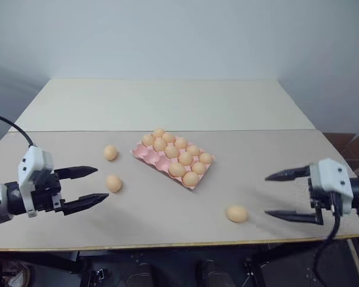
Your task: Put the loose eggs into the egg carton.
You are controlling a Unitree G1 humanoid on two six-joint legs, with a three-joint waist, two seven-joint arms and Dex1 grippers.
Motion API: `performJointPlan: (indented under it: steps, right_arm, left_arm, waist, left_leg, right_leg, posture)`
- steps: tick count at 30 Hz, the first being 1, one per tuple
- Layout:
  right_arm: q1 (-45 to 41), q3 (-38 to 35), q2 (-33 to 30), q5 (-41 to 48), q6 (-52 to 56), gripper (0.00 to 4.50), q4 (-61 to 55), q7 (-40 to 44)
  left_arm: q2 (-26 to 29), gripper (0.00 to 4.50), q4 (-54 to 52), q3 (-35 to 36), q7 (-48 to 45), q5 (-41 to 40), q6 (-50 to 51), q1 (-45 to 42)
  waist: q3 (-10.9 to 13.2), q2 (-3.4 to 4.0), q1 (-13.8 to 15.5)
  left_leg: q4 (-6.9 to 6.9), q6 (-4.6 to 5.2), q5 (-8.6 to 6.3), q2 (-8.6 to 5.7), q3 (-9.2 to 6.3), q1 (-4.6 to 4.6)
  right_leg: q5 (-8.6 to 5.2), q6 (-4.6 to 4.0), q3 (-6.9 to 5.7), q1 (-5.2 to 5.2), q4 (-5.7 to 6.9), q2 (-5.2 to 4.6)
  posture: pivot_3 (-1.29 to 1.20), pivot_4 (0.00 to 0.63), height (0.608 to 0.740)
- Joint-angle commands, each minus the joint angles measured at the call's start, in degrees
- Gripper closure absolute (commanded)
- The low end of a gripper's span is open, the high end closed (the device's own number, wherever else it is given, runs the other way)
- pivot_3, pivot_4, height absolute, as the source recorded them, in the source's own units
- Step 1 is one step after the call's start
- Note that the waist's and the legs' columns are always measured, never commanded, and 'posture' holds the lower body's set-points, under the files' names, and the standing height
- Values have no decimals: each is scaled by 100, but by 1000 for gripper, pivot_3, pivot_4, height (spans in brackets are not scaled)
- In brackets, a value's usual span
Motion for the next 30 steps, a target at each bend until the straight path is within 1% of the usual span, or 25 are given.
performJointPlan:
  steps: [1, 8, 11, 14, 17, 19, 22, 25, 27, 29, 30]
  right_arm:
    - [-51, -83, -57, 70, -224, 25, -185, -142]
    - [34, 395, 40, -142, -430, 25, -404, -510]
    - [55, 841, 121, -509, -628, 25, -463, -778]
    - [21, 1315, 239, -719, -436, 25, -562, -1112]
    - [6, 1863, 330, -1296, -562, 25, -473, -1440]
    - [-21, 2136, 401, -1527, -608, 25, -373, -1583]
    - [-187, 2543, 514, -1900, -330, 25, -207, -1876]
    - [-301, 2716, 558, -2140, -281, 635, -41, -2055]
    - [-353, 2631, 554, -1982, -162, 1269, -75, -2026]
    - [-357, 2513, 504, -1807, -108, 2038, -126, -1933]
    - [-353, 2439, 465, -1714, -88, 2309, -161, -1876]
  left_arm:
    - [120, 0, 12, 126, -99, -19, -85, -51]
    - [102, 0, -15, -23, -36, -51, -54, -184]
    - [75, 0, -35, -95, -10, -45, -58, -221]
    - [44, 0, -57, -184, 32, -41, -59, -270]
    - [27, 0, -70, -248, 67, -39, -62, -301]
    - [37, 0, -70, -260, 69, -46, -61, -309]
    - [74, 0, -65, -278, 53, -30, -69, -307]
    - [93, 0, -75, -263, 54, -28, -60, -305]
    - [105, 0, -97, -231, 56, -35, -47, -288]
    - [109, 0, -124, -201, 66, -41, -33, -265]
    - [106, 0, -140, -183, 75, -31, -35, -240]
  waist:
    - [0, 0, -9]
    - [0, 0, 14]
    - [0, 0, 17]
    - [0, -1, 15]
    - [0, -1, 16]
    - [0, -1, 19]
    - [0, -1, 15]
    - [0, -1, 13]
    - [0, -1, 16]
    - [0, -1, 22]
    - [0, -1, 28]
  left_leg:
    - [0, -1, -1, 0, 0, 1]
    - [0, -7, -5, -2, 1, -8]
    - [0, -7, -5, -2, 2, -8]
    - [0, -7, -5, -2, 2, -6]
    - [0, -7, -5, -2, 3, -6]
    - [0, -7, -5, -2, 4, -10]
    - [0, -7, -5, -2, 4, -11]
    - [1, -7, -5, -2, 5, -8]
    - [1, -7, -5, -2, 5, -11]
    - [1, -6, -5, -2, 5, -12]
    - [1, -6, -5, -2, 5, -12]
  right_leg:
    - [0, 0, 0, 0, 0, 0]
    - [-1, 0, 0, -4, -5, -3]
    - [-1, 0, 0, -5, -4, -3]
    - [-1, 0, 1, -5, -3, -3]
    - [-1, 0, 1, -5, -2, -2]
    - [0, 0, 1, -7, -3, -4]
    - [-1, 0, 1, -8, -3, -3]
    - [0, 0, 1, -8, -1, -3]
    - [-1, 0, 1, -9, -1, -2]
    - [0, 0, 1, -8, -2, -2]
    - [0, 0, 1, -8, -2, -2]
  posture:
    - [0, 150, 740]
    - [0, 150, 740]
    - [0, 150, 740]
    - [0, 150, 740]
    - [0, 150, 740]
    - [0, 150, 740]
    - [0, 150, 740]
    - [0, 150, 740]
    - [0, 150, 740]
    - [0, 150, 740]
    - [0, 150, 740]
